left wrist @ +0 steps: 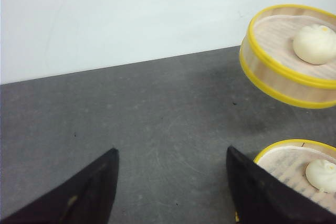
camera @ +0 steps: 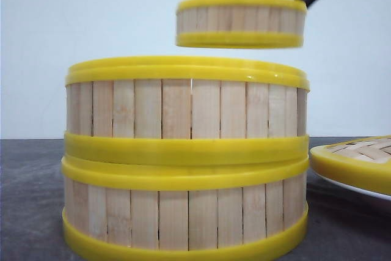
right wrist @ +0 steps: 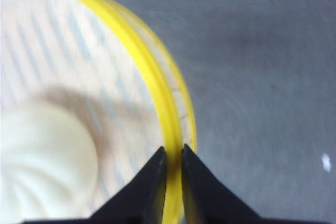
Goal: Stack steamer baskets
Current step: 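Lift the basket with the right gripper above the stack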
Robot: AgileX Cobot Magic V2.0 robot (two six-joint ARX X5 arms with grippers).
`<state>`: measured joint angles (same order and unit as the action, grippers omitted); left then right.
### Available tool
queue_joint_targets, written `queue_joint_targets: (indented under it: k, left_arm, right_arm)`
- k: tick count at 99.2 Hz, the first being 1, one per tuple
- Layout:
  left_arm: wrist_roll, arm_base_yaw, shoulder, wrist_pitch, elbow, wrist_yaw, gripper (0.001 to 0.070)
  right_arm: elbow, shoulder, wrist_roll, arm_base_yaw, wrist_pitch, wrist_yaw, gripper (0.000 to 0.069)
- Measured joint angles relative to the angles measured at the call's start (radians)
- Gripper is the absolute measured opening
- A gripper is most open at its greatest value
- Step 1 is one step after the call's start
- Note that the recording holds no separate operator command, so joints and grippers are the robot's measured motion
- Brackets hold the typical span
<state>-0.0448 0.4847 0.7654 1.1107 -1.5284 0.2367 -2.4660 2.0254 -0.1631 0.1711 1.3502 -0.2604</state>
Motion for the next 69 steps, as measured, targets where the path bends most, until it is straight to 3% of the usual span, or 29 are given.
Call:
queue_joint_targets:
  k: [18,45,69]
  left_arm:
    - [0.0,0.0,0.0,-0.012,0.0,0.0,0.0384]
    - [0.0,0.0,0.0,-0.015,0.0,0.0,0.0384]
    - [0.0,0.0,0.0,-0.016,0.0,0.0,0.0384]
  right_arm:
    - [-0.001,-0.017,0.01,0.045,0.001,-0.141,0.0024]
    - [0.04,-0.104,0.01,0.119,0.002,-0.14,0.0024]
    - [0.36,-0.296,0.036,0.156,0.002,-0.072,0.0024]
